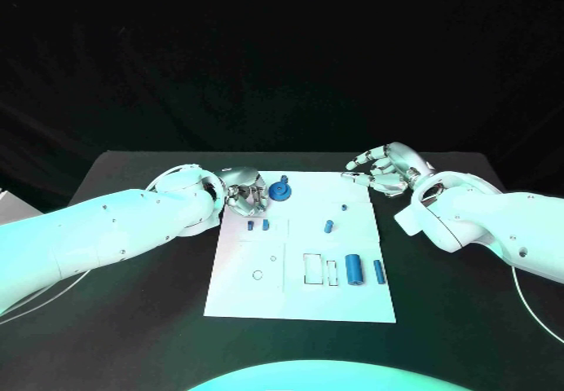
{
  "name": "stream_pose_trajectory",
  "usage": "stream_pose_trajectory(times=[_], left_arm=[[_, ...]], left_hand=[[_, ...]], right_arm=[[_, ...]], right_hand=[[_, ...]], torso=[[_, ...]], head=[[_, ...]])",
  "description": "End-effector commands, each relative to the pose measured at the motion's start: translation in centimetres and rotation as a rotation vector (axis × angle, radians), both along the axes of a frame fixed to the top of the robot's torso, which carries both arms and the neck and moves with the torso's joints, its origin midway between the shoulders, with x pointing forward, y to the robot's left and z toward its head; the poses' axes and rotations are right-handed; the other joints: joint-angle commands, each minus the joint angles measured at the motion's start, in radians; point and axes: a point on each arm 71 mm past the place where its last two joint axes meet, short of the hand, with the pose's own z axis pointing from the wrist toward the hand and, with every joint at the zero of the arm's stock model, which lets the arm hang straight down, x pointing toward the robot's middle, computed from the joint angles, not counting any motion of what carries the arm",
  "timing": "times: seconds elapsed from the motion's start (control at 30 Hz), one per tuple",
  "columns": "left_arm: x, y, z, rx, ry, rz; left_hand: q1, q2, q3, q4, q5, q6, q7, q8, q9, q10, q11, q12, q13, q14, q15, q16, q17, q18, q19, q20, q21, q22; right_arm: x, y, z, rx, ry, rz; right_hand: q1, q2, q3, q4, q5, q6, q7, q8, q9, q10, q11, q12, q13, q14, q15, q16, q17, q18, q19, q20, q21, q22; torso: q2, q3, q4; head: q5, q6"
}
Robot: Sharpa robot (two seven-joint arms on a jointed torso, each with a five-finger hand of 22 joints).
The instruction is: Assemble the parts on the task board
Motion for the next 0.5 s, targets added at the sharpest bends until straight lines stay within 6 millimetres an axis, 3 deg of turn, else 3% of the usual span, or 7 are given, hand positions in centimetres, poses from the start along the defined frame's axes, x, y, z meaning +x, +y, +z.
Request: stream_pose_trajectory(times=[0.03, 0.5], left_arm=[[-0.19, -0.06, -0.41, 0.009, 0.012, -0.003], [-0.21, -0.01, -0.24, -0.015, -0.006, 0.006]], left_hand=[[-0.009, -0.003, -0.001, -0.007, 0.001, -0.011, 0.0, -0.007, -0.004, 0.005, 0.002, -0.008, 0.002, -0.001, 0.004, 0.0, -0.001, -0.013, -0.007, -0.001, -0.005, 0.0], [-0.029, -0.018, -0.002, 0.0, 0.002, -0.041, 0.004, -0.041, -0.011, 0.017, 0.001, -0.031, 0.008, -0.003, 0.004, -0.002, -0.008, -0.013, -0.005, 0.0, -0.006, 0.0]], right_arm=[[-0.03, 0.09, -0.01, -0.002, -0.003, 0.011], [-0.04, 0.06, -0.03, -0.002, -0.004, 0.01]], right_hand=[[-0.001, 0.009, -0.004, -0.003, 0.007, -0.002, -0.002, 0.003, -0.001, -0.003, -0.002, -0.004, 0.139, 0.076, 0.001, -0.004, 0.146, 0.018, 0.025, 0.004, -0.004, 0.154], [-0.001, 0.009, -0.005, -0.003, 0.007, -0.003, -0.002, 0.003, -0.002, -0.004, -0.002, -0.005, 0.138, 0.076, 0.001, -0.004, 0.145, 0.019, 0.025, 0.004, -0.006, 0.153]], torso=[[0.001, -0.0004, -0.001], [0.001, 0.0004, -0.0007]], head=[[0.001, 0.001], [0.001, 0.001]])
